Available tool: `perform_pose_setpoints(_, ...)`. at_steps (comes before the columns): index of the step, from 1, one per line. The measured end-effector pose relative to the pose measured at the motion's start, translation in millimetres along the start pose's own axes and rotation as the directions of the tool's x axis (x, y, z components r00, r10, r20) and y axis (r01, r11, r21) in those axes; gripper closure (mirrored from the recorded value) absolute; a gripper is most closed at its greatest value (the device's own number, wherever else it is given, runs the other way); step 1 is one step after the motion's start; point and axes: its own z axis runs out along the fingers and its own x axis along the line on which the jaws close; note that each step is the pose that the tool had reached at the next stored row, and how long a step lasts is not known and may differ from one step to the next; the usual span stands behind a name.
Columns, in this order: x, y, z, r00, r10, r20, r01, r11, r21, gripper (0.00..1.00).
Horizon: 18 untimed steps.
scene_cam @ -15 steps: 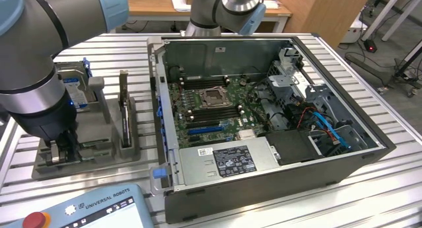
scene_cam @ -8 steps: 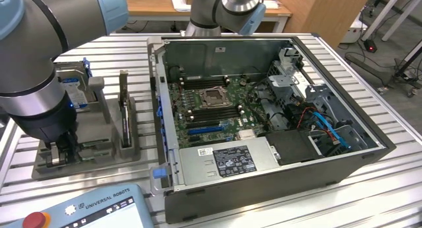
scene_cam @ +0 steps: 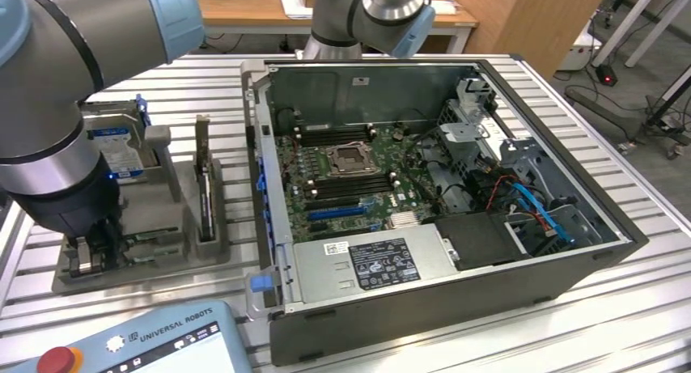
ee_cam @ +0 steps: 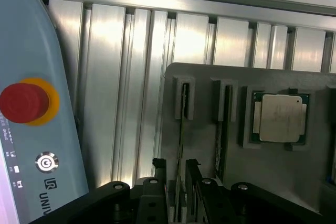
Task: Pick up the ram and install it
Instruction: 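Pick up the ram and move it above insertion slot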
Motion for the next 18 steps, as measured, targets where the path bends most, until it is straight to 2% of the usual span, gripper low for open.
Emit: perform_pose_setpoints(18,-3.3,0.0,2.5,1.0000,0.000,-0.0002,0.000,1.0000,-0.0002,0.71)
